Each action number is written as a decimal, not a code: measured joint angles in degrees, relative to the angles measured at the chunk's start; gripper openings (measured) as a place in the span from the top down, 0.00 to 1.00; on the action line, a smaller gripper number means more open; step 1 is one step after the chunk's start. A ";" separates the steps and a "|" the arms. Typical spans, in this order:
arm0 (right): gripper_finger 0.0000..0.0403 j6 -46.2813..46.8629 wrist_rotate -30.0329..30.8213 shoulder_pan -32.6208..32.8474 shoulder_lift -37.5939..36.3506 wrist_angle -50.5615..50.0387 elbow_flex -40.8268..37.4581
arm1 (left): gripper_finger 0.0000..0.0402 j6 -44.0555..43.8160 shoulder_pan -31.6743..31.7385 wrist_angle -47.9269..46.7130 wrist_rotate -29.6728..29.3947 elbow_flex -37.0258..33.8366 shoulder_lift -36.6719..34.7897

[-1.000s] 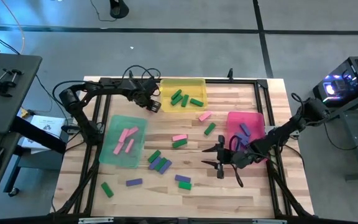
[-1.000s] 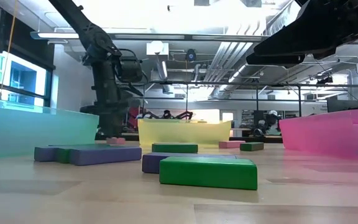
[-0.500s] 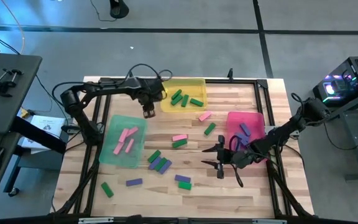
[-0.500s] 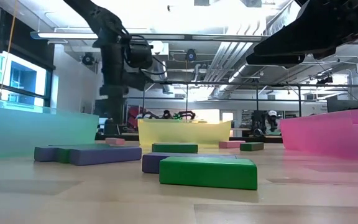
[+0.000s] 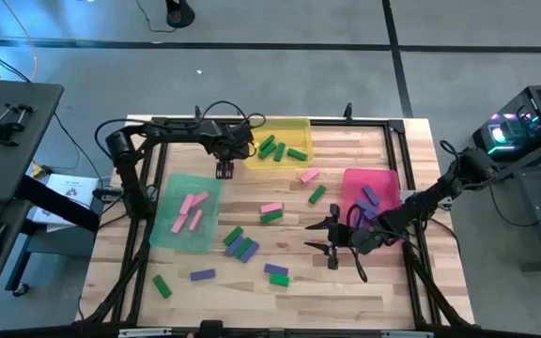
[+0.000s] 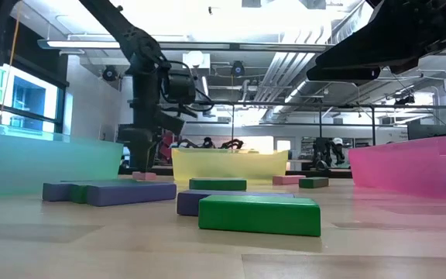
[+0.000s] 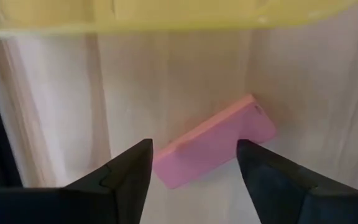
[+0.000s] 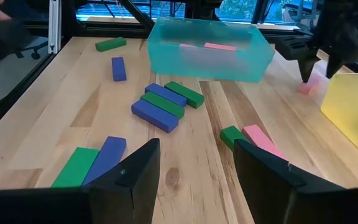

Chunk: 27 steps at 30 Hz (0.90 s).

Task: Sort blocks
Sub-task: Put the pink block into the blue bin

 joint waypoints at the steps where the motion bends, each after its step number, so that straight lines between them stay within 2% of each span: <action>1: 0.53 0.00 0.01 0.00 0.00 0.00 0.00 | 0.42 0.68 -0.06 -0.07 -0.39 0.01 0.62; 10: 0.53 0.23 0.03 0.00 0.00 0.04 0.00 | 0.47 1.12 -1.31 -0.73 -1.82 -0.08 1.09; 14: 0.53 0.23 0.05 0.00 0.00 0.07 0.00 | 0.49 -4.30 -1.29 -2.26 -1.40 0.16 1.15; 18: 0.53 0.23 0.05 0.00 0.00 0.07 0.02 | 0.50 -12.17 -1.14 -8.10 -1.08 2.43 1.37; 21: 0.53 0.23 0.05 0.00 0.00 0.07 0.01 | 0.50 -14.37 -1.14 -12.53 -0.20 4.37 1.45; 27: 0.53 0.23 0.05 0.00 0.00 0.05 0.02 | 0.50 -13.25 -1.14 -12.74 -0.12 6.41 -0.98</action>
